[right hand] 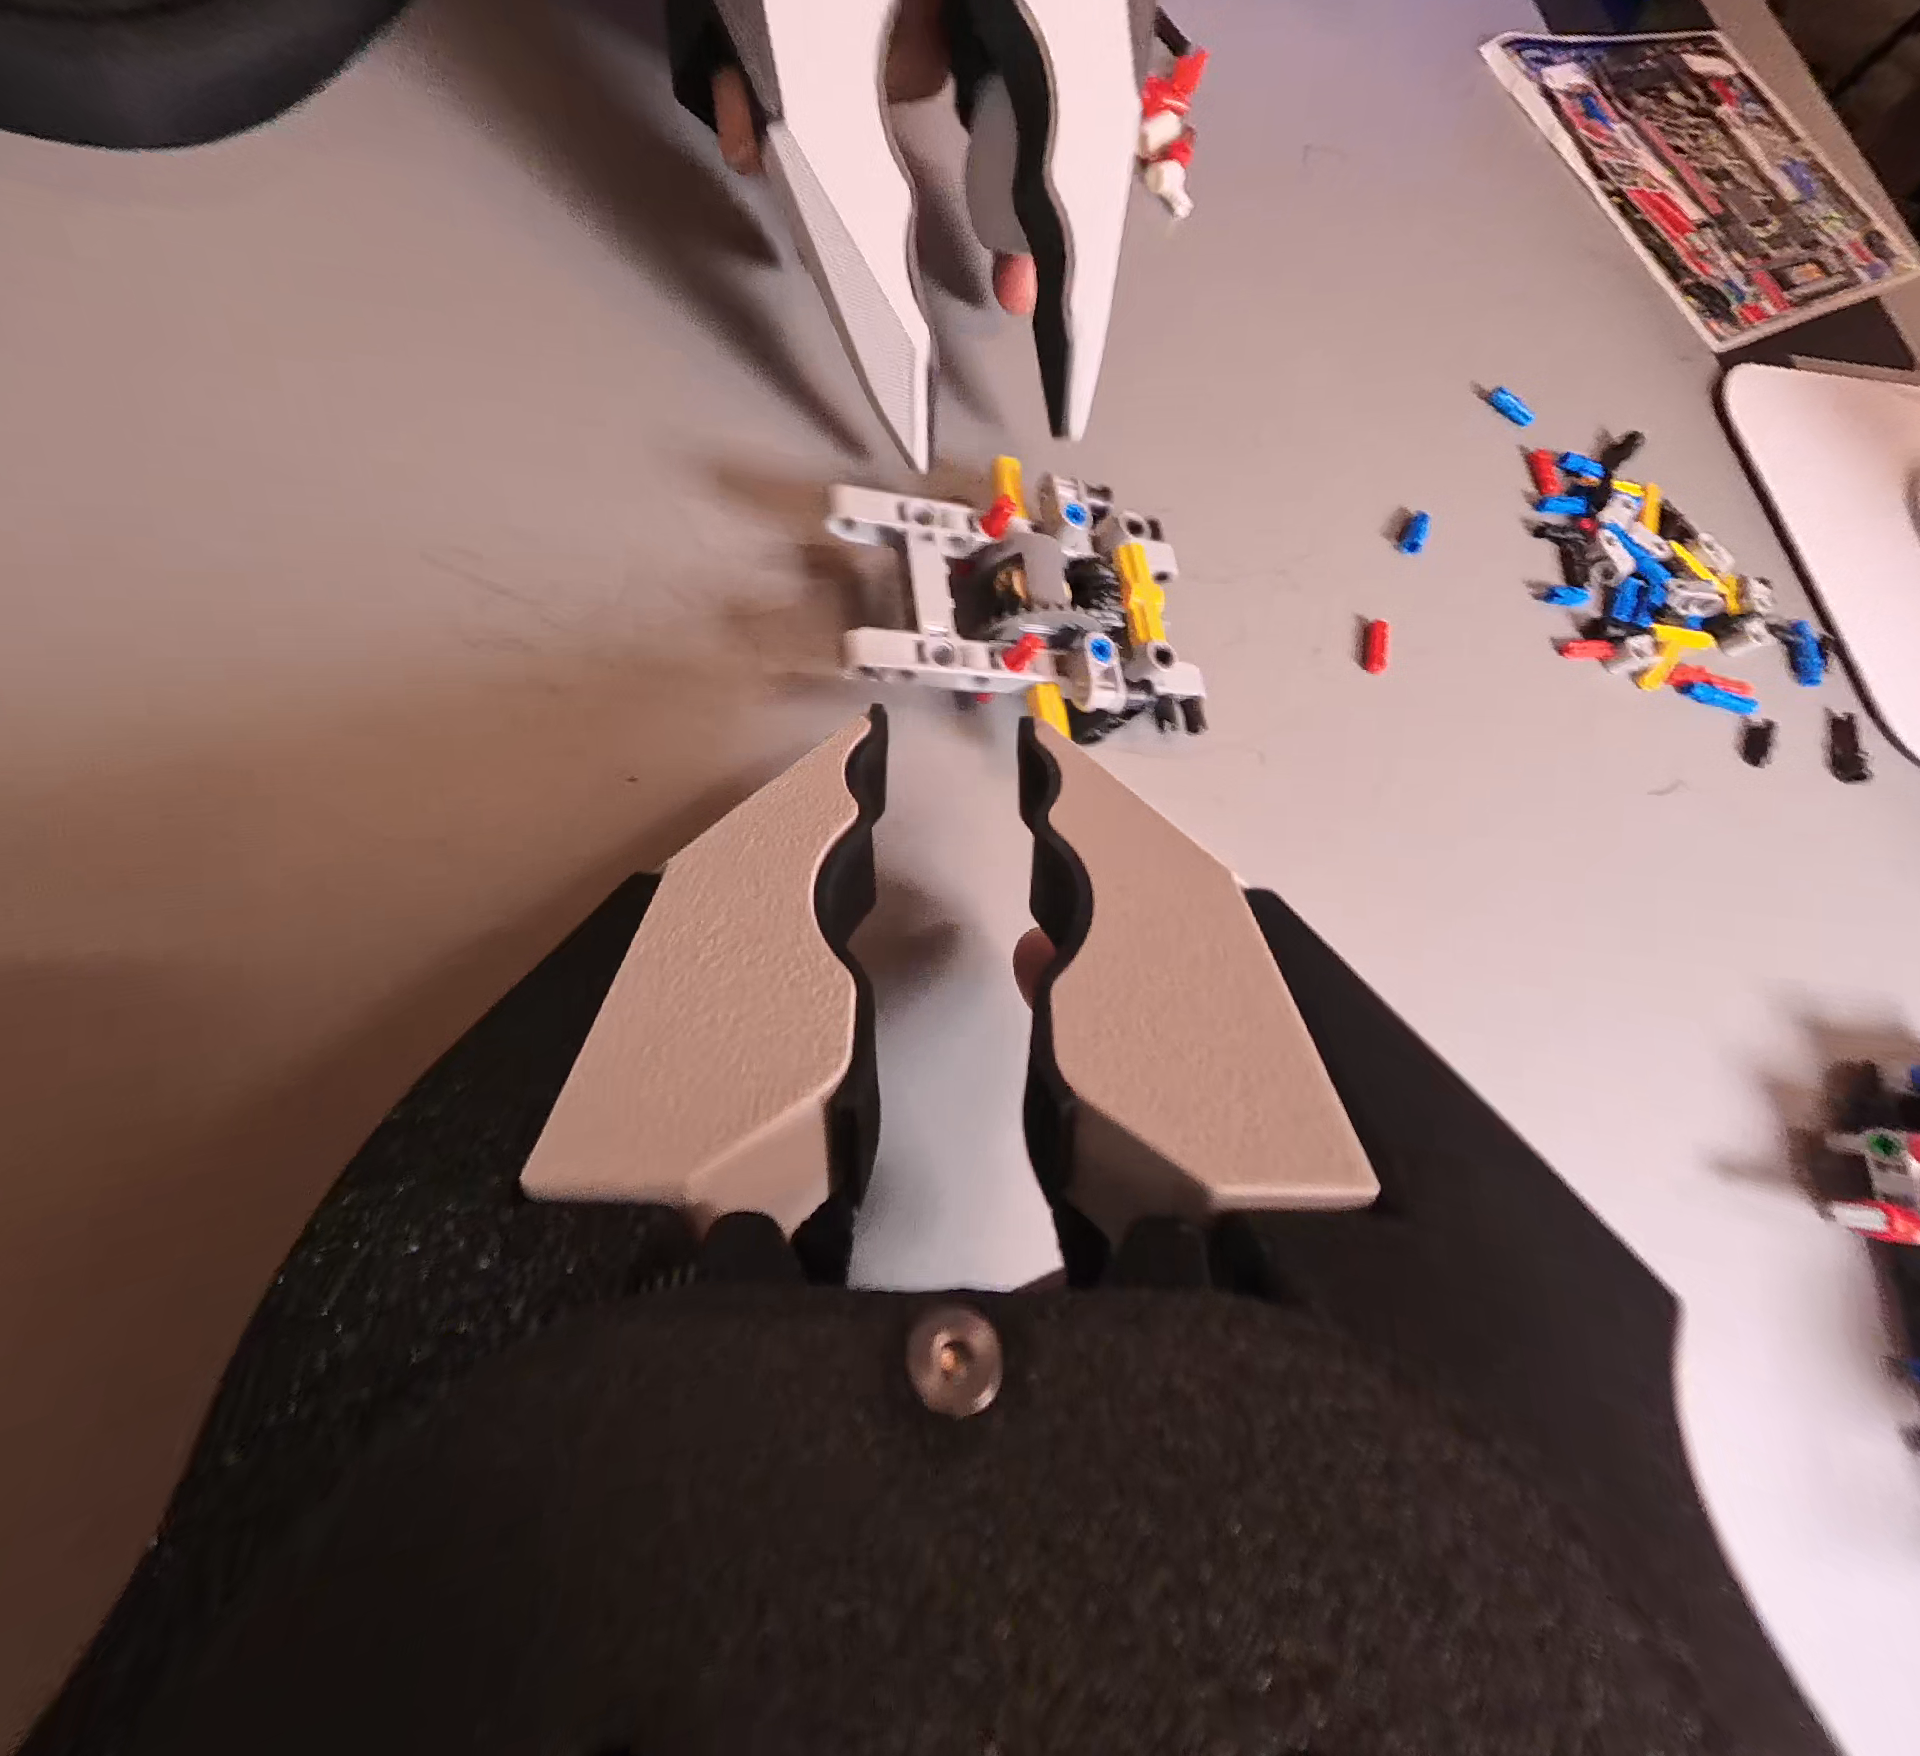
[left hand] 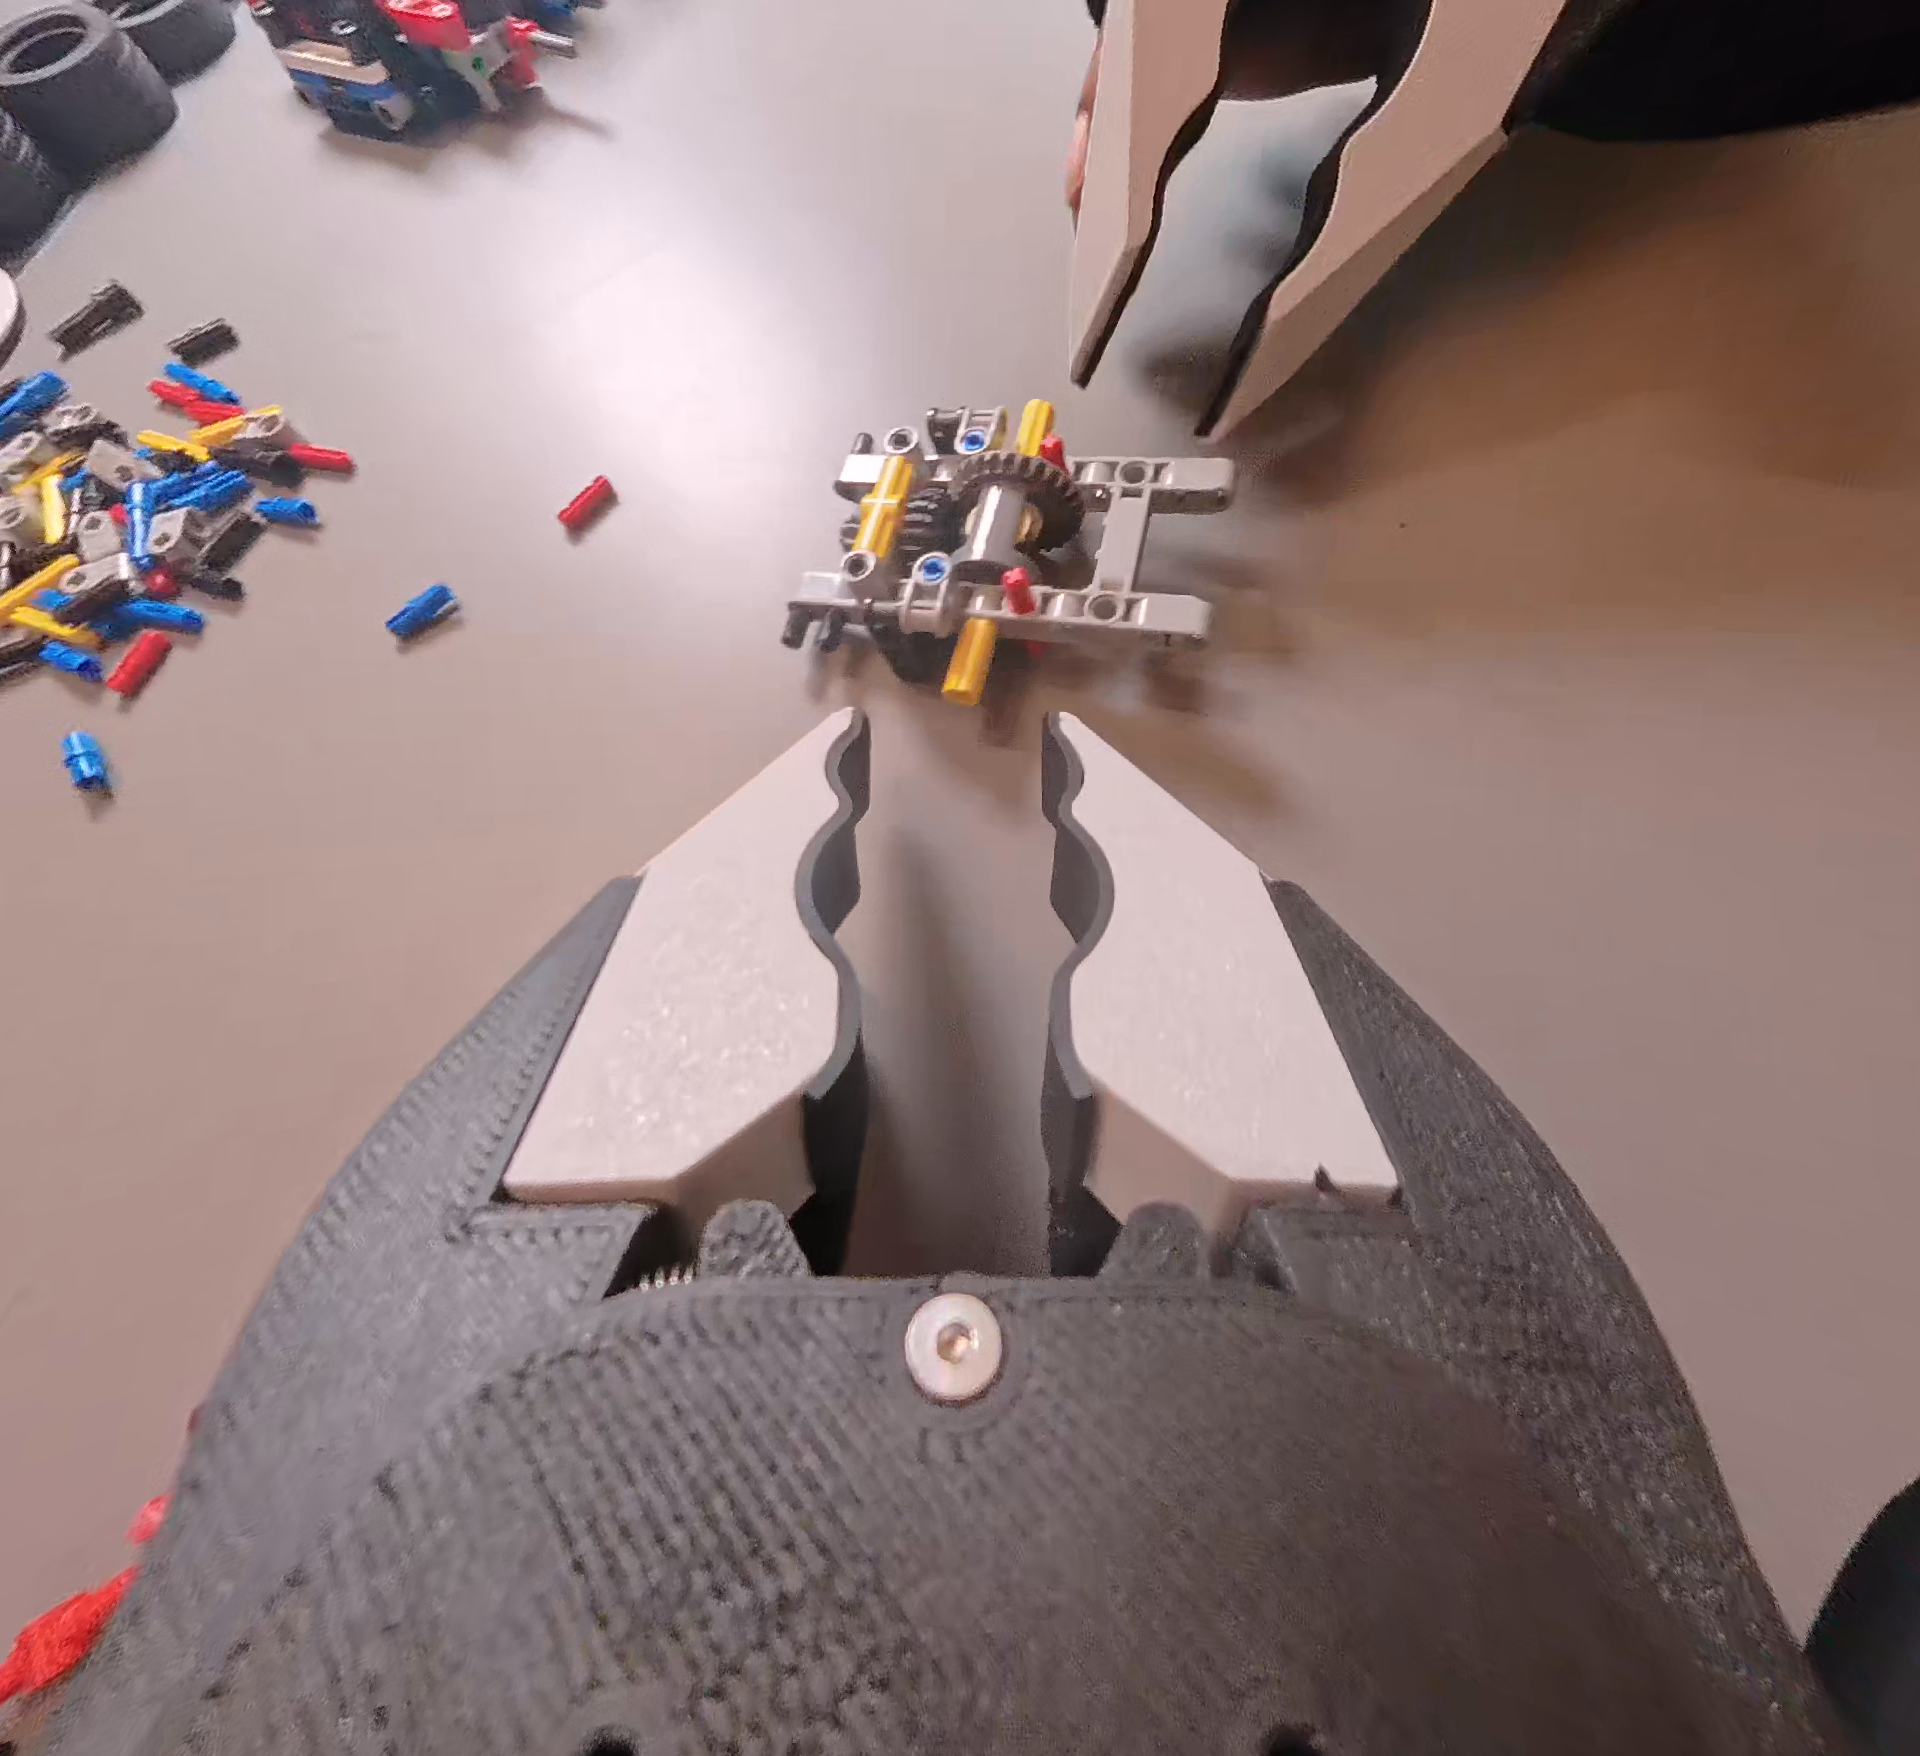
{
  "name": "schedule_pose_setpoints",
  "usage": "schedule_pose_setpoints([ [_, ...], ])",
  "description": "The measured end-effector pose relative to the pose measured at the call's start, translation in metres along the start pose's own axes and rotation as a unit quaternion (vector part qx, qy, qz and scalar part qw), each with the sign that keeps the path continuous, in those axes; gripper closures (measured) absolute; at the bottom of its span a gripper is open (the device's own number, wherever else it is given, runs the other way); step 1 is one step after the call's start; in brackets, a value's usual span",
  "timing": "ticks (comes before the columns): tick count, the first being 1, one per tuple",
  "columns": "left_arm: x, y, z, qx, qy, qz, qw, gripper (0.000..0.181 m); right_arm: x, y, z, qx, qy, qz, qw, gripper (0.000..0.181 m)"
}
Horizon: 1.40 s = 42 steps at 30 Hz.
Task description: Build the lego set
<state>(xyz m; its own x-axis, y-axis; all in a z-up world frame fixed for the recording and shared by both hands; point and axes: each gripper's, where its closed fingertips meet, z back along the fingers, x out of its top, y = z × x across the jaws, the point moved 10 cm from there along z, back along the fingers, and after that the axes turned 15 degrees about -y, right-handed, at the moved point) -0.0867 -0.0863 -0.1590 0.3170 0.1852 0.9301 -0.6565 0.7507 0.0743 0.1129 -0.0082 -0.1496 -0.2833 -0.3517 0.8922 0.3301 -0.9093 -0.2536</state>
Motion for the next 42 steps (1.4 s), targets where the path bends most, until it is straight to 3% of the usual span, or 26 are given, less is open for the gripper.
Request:
schedule_pose_setpoints([
  [5, 0.004, -0.01, -0.011, -0.004, 0.013, -0.013, 1.0, 0.16, 0.018, 0.016, -0.007, 0.016, -0.026, 0.026, 0.999, 0.154],
  [8, 0.005, -0.016, -0.013, -0.017, 0.015, -0.011, 1.0, 0.174, 0.014, 0.015, -0.011, -0.024, 0.009, 0.077, 0.997, 0.159],
  [11, 0.007, -0.023, -0.013, -0.037, 0.012, -0.012, 0.999, 0.175, 0.004, 0.005, -0.007, -0.037, 0.025, 0.068, 0.997, 0.162],
  [16, 0.016, -0.029, -0.01, -0.066, -0.038, -0.009, 0.997, 0.17, -0.016, -0.028, 0.012, -0.111, 0.062, 0.057, 0.99, 0.165],
  [20, 0.027, -0.011, 0.002, 0.007, -0.106, 0.007, 0.994, 0.147, -0.013, -0.054, 0.034, -0.154, 0.017, 0.01, 0.988, 0.16],
  [24, 0.051, 0.034, 0.026, 0.139, -0.198, 0.007, 0.97, 0.132, 0.005, -0.101, 0.055, -0.228, -0.066, -0.037, 0.971, 0.147],
  [27, 0.076, 0.085, 0.042, 0.241, -0.221, -0.021, 0.945, 0.131, 0.02, -0.148, 0.066, -0.287, -0.118, -0.069, 0.948, 0.142],
  [34, 0.137, 0.229, 0.038, 0.392, -0.17, -0.075, 0.901, 0.13, 0.034, -0.272, 0.058, -0.389, -0.16, -0.175, 0.89, 0.143],
  [37, 0.143, 0.276, 0.017, 0.403, -0.12, -0.061, 0.905, 0.12, 0.033, -0.305, 0.046, -0.408, -0.167, -0.211, 0.872, 0.143],
  [42, 0.134, 0.311, -0.012, 0.416, -0.051, -0.108, 0.901, 0.135, 0.034, -0.326, 0.035, -0.442, -0.147, -0.17, 0.868, 0.144],
])
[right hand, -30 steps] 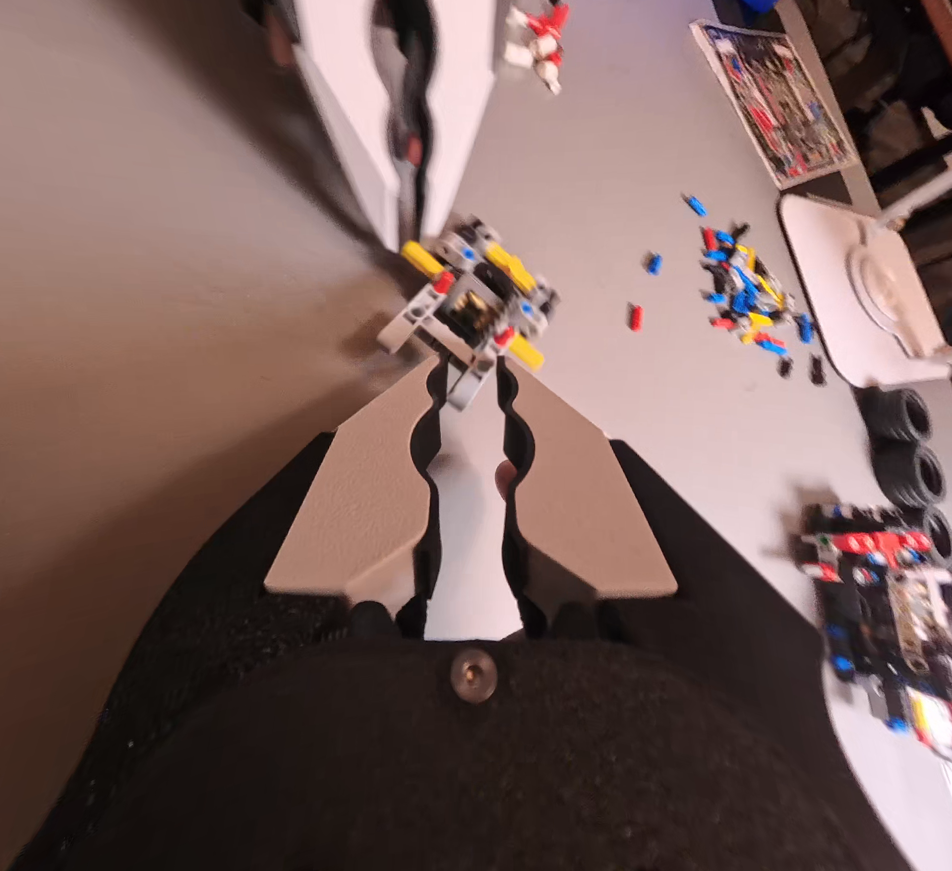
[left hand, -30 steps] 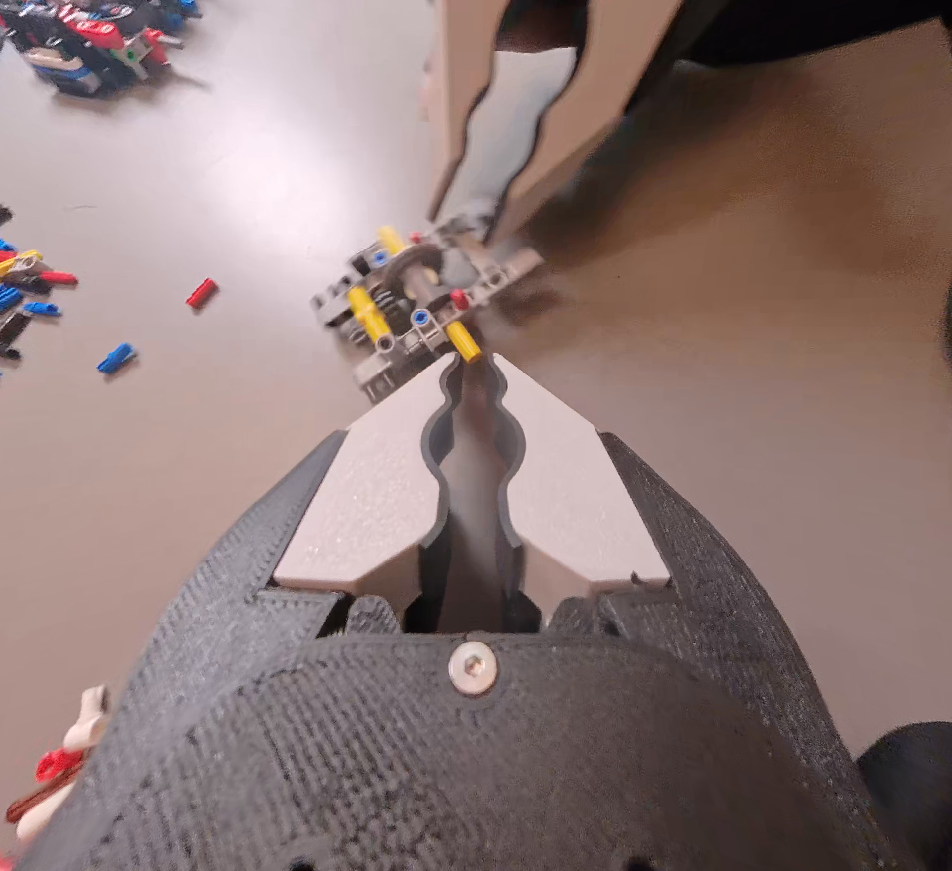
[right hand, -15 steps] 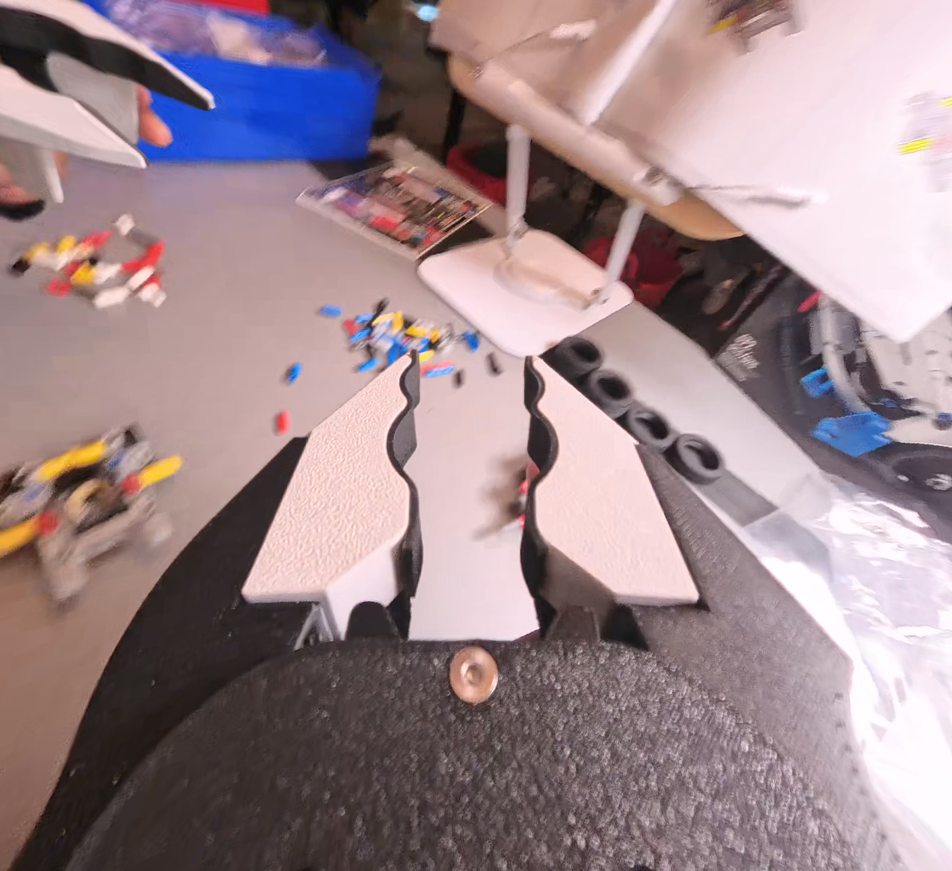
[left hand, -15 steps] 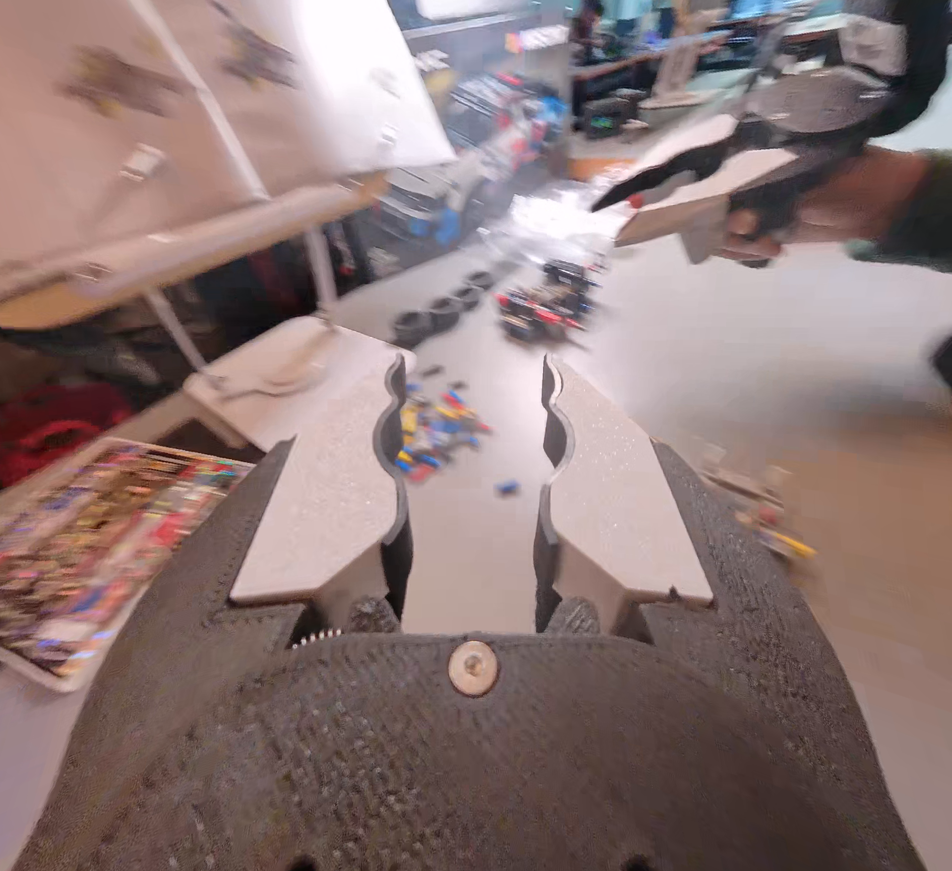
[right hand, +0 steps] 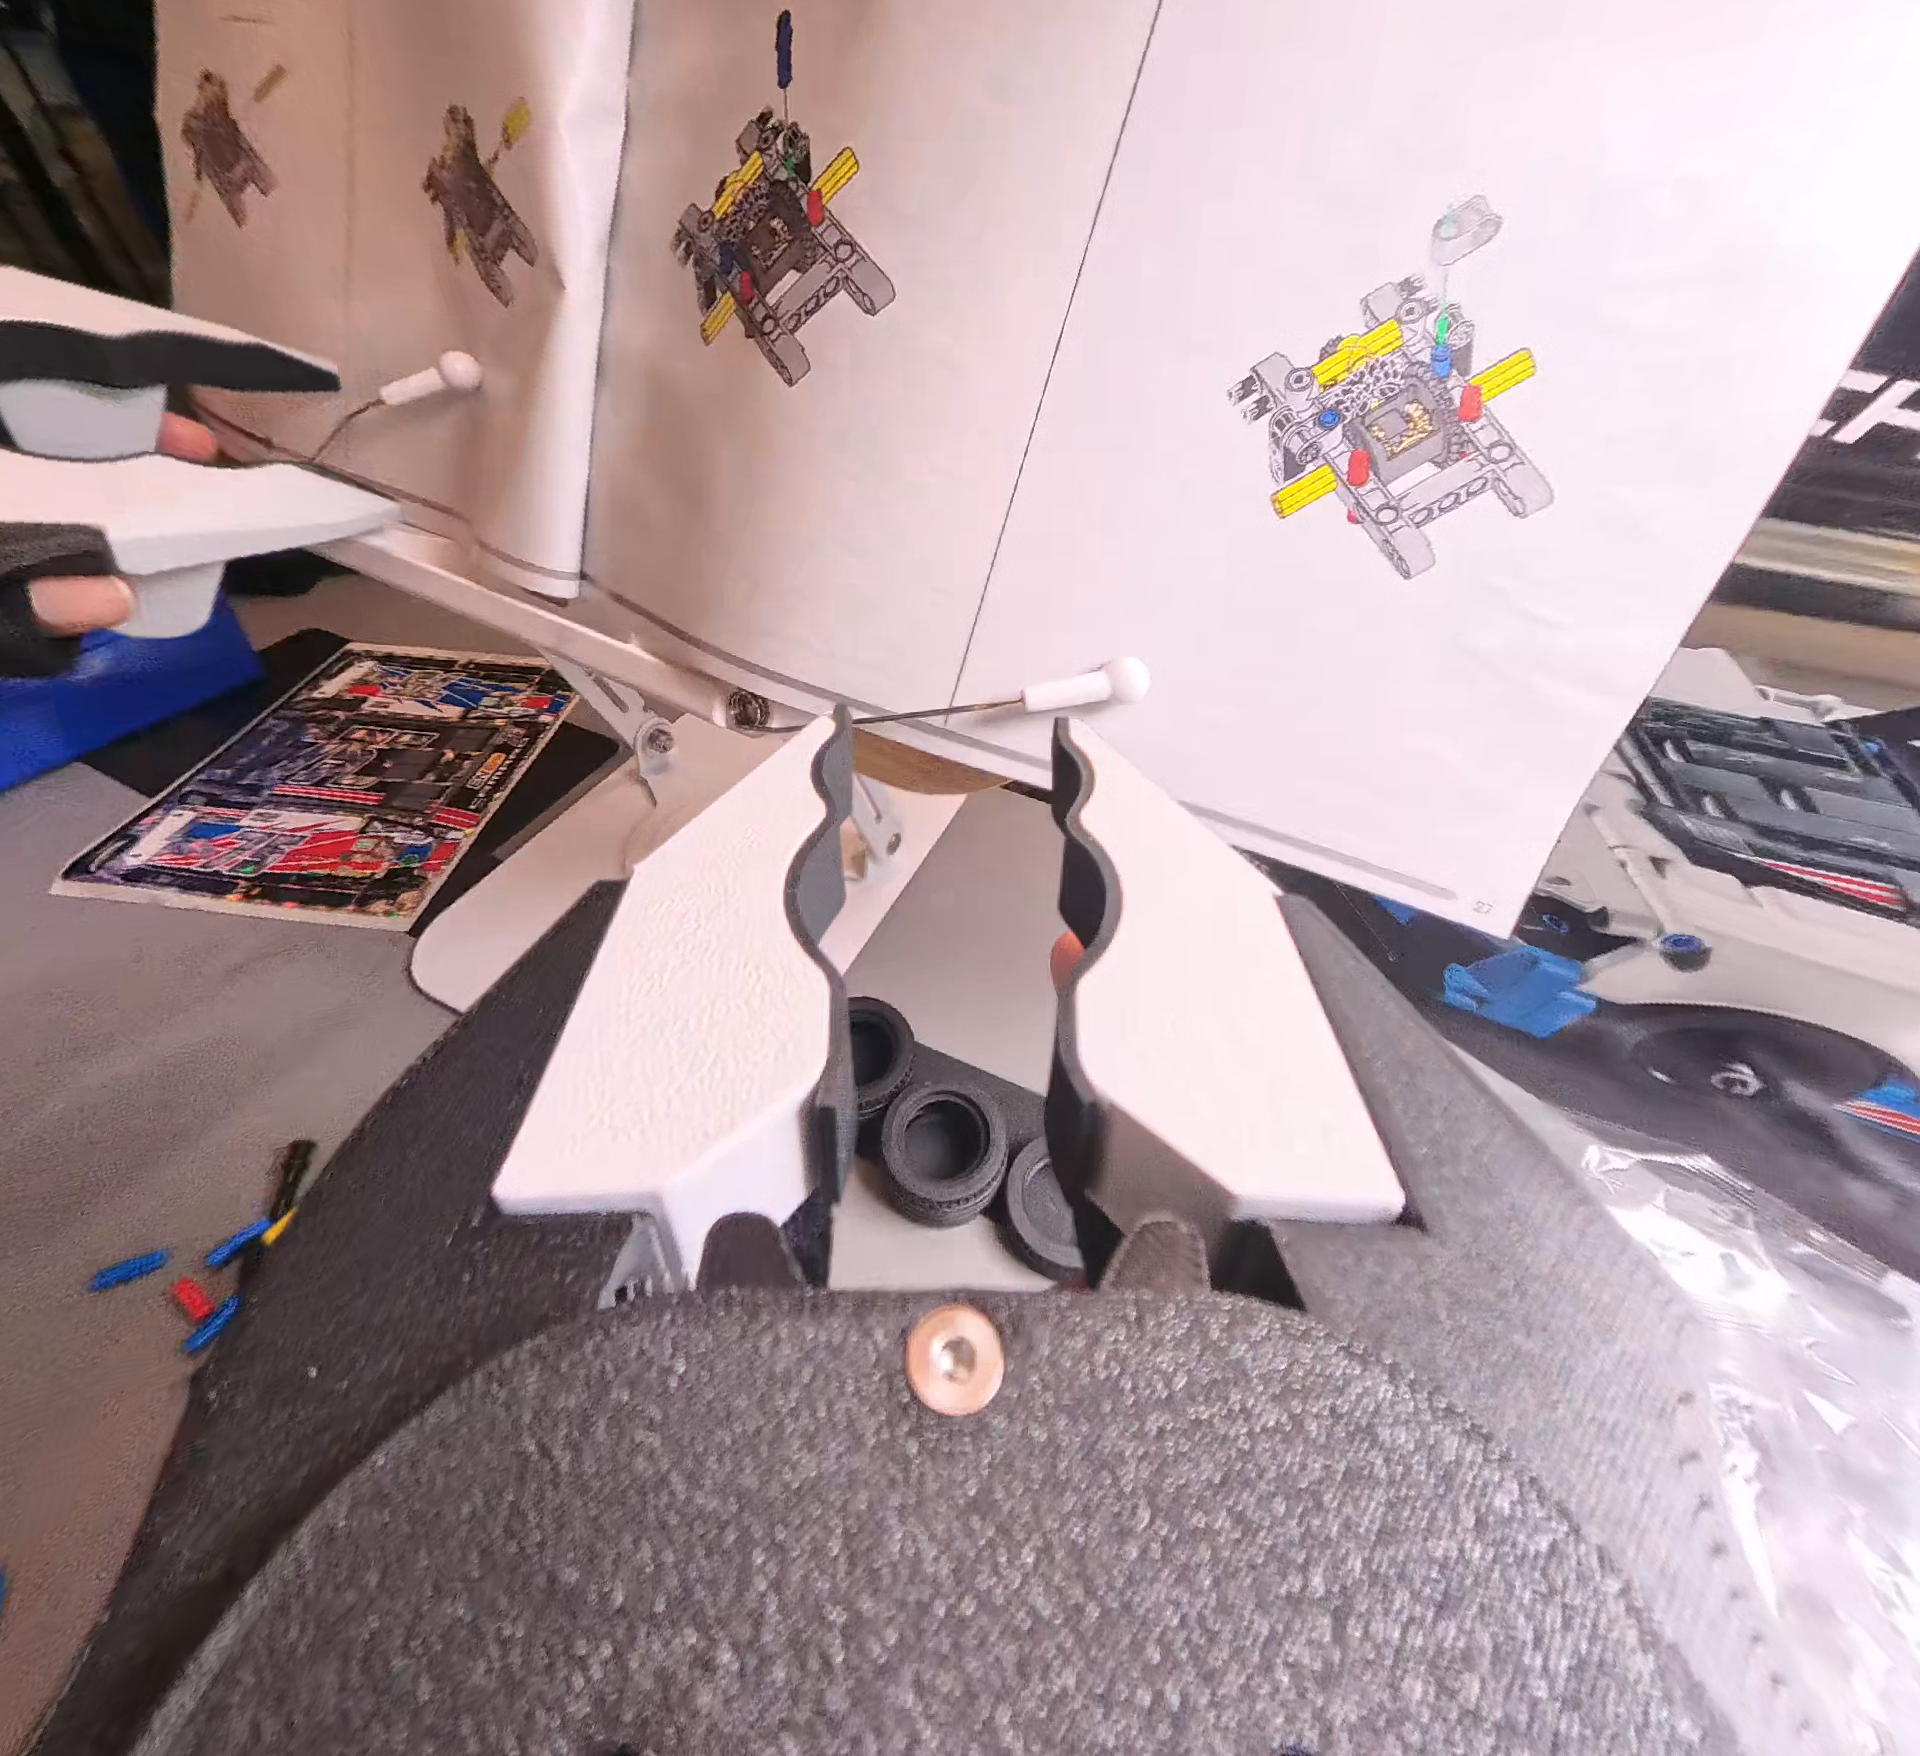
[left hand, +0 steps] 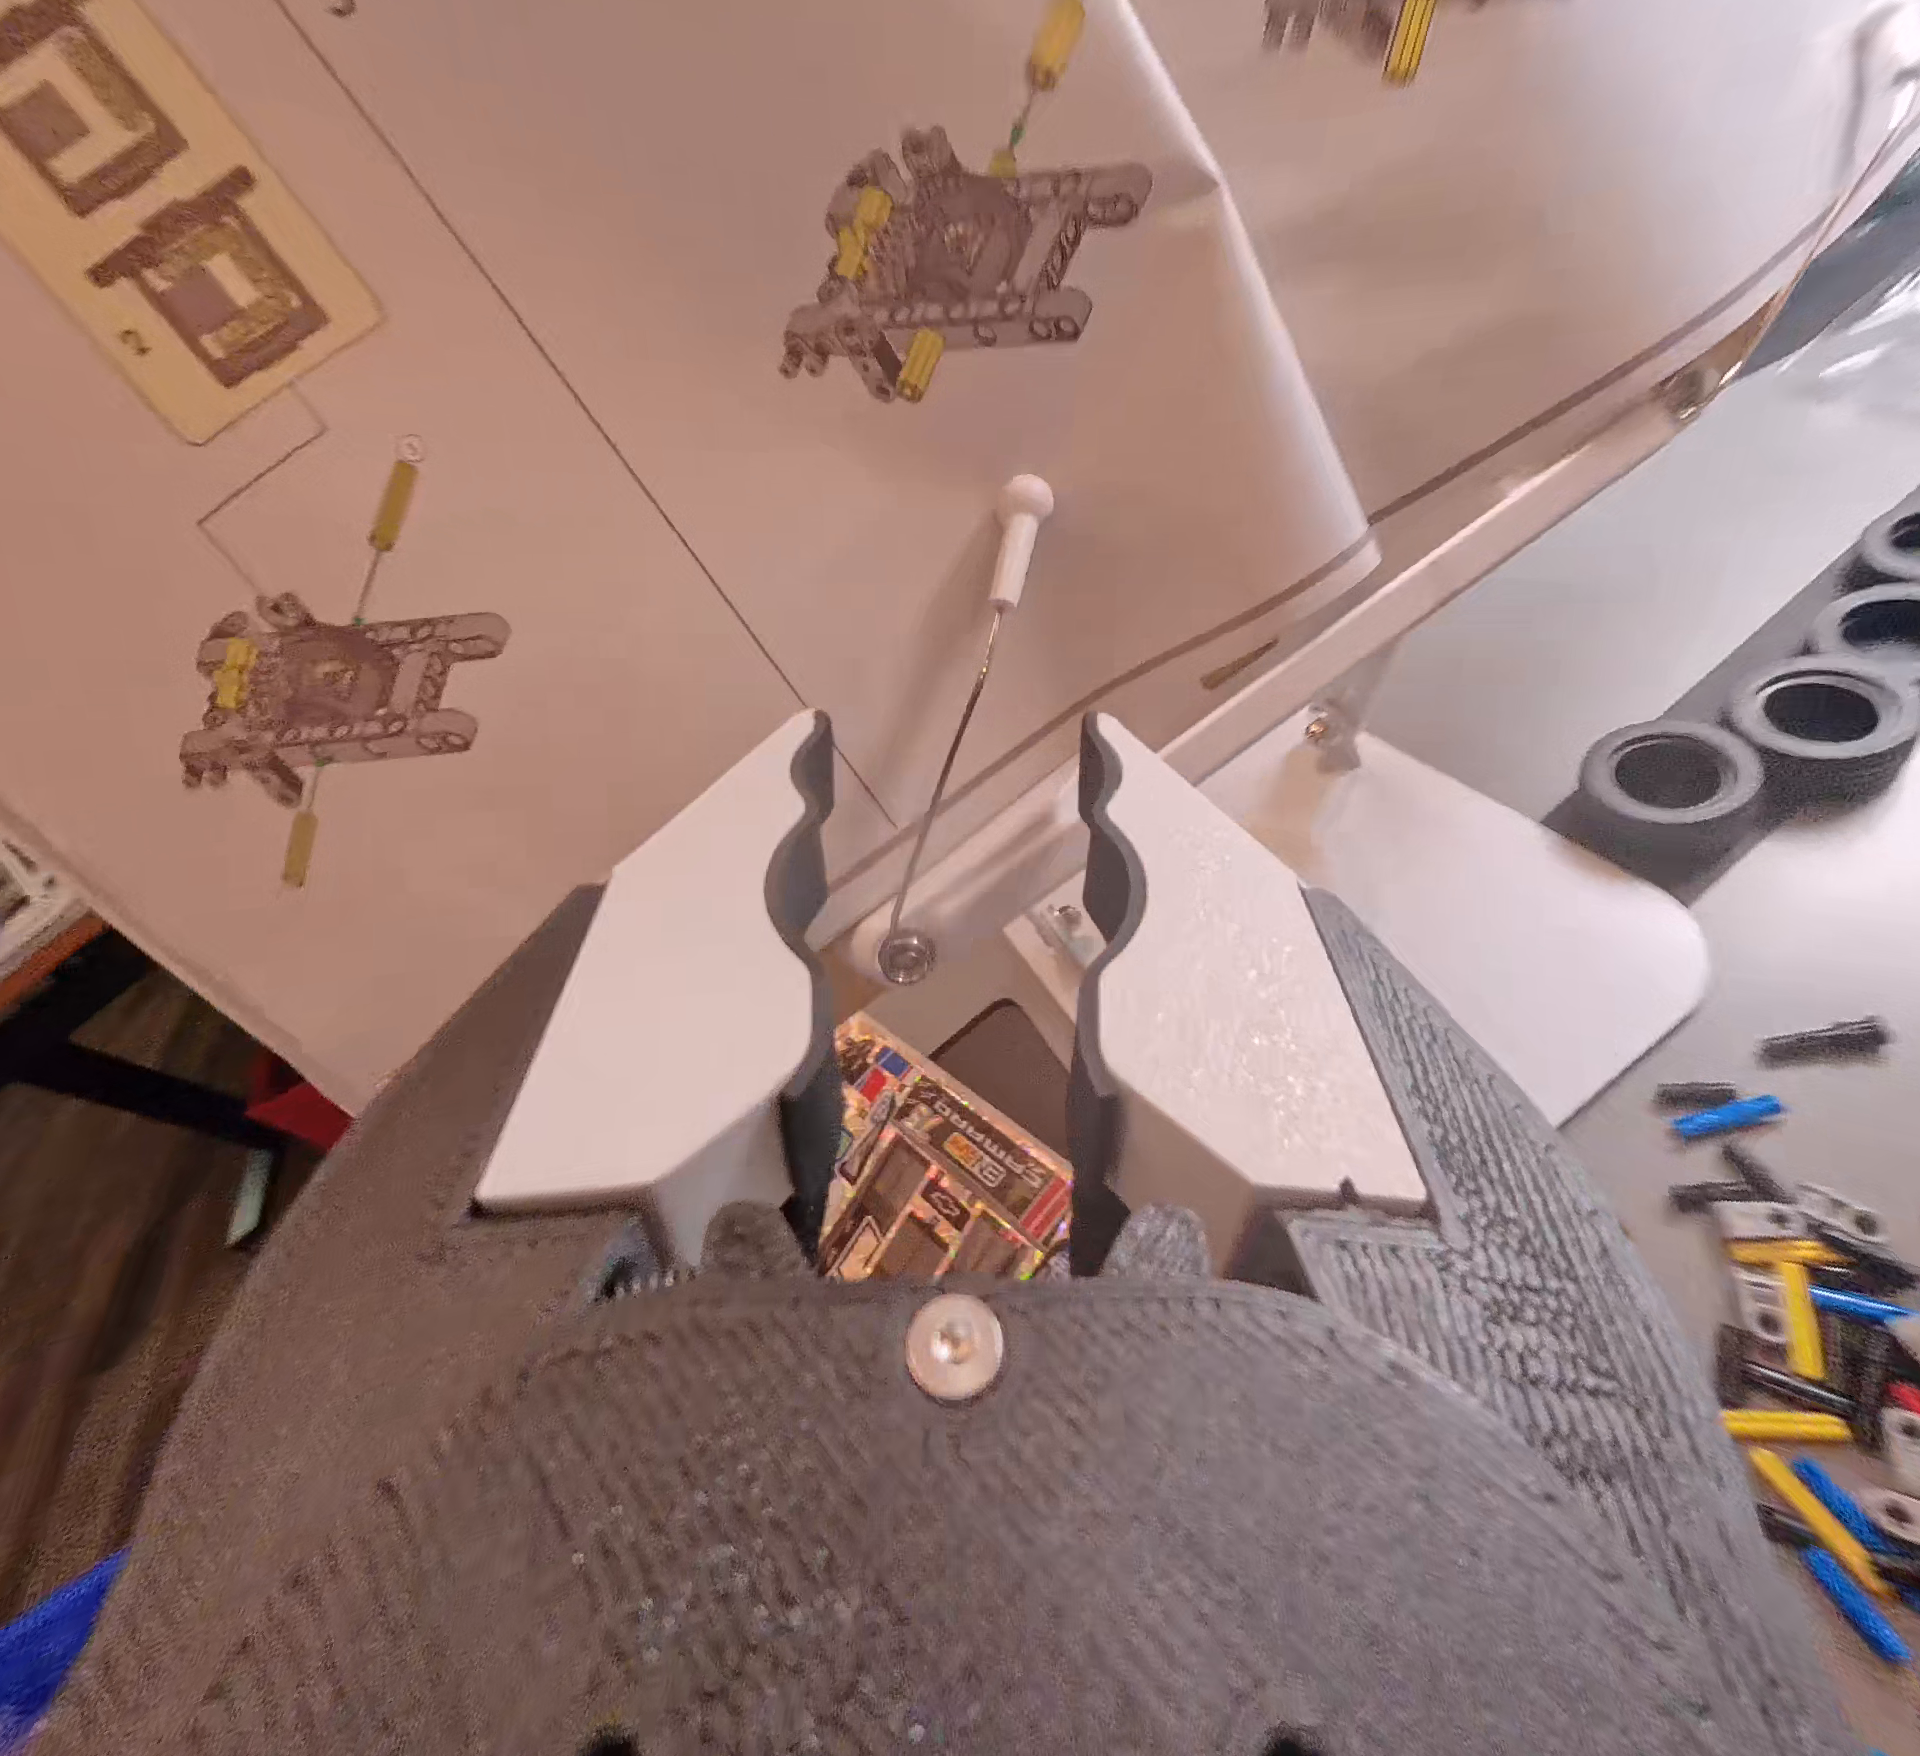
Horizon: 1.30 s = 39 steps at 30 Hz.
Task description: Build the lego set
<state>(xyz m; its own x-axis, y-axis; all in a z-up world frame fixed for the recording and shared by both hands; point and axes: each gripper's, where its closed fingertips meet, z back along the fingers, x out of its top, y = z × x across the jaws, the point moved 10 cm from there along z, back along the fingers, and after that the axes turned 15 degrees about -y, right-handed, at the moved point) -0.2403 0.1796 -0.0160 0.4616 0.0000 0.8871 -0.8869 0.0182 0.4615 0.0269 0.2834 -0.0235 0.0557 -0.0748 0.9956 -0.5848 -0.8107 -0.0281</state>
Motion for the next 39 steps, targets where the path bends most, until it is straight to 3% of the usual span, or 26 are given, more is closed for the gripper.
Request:
schedule_pose_setpoints([
  [7, -0.011, 0.007, -0.001, 0.044, -0.04, -0.015, 0.998, 0.181, -0.006, 0.0, -0.014, -0.008, 0.014, -0.032, 0.999, 0.148],
  [10, -0.015, 0.017, 0.003, 0.069, -0.059, 0.07, 0.993, 0.181, -0.006, 0.002, -0.015, -0.021, 0.016, -0.024, 0.999, 0.149],
  [13, -0.026, 0.028, 0.01, 0.112, -0.09, 0.186, 0.972, 0.181, -0.005, 0.002, -0.015, -0.032, 0.024, -0.024, 0.999, 0.15],
  [17, -0.051, 0.035, 0.023, 0.151, -0.142, 0.362, 0.909, 0.177, -0.006, -0.001, -0.019, -0.04, 0.038, -0.041, 0.998, 0.149],
  [21, -0.073, 0.03, 0.032, 0.157, -0.196, 0.523, 0.814, 0.177, -0.006, 0.003, -0.022, -0.047, 0.041, -0.036, 0.997, 0.146],
  [24, -0.09, 0.024, 0.035, 0.158, -0.215, 0.61, 0.746, 0.175, -0.008, 0.003, -0.021, -0.053, 0.031, -0.047, 0.997, 0.147],
  [26, -0.096, 0.02, 0.036, 0.156, -0.23, 0.638, 0.718, 0.174, -0.01, 0.001, -0.02, -0.058, 0.025, -0.058, 0.996, 0.149],
  [29, -0.099, 0.019, 0.038, 0.167, -0.232, 0.642, 0.711, 0.17, -0.013, 0.0, -0.019, -0.058, 0.019, -0.061, 0.996, 0.149],
  [30, -0.101, 0.019, 0.039, 0.175, -0.225, 0.64, 0.714, 0.158, -0.014, 0.0, -0.019, -0.058, 0.018, -0.06, 0.996, 0.149],
  [39, -0.101, 0.03, 0.055, 0.213, -0.161, 0.52, 0.811, 0.131, -0.02, 0.001, -0.015, -0.064, 0.008, -0.078, 0.995, 0.149],
])
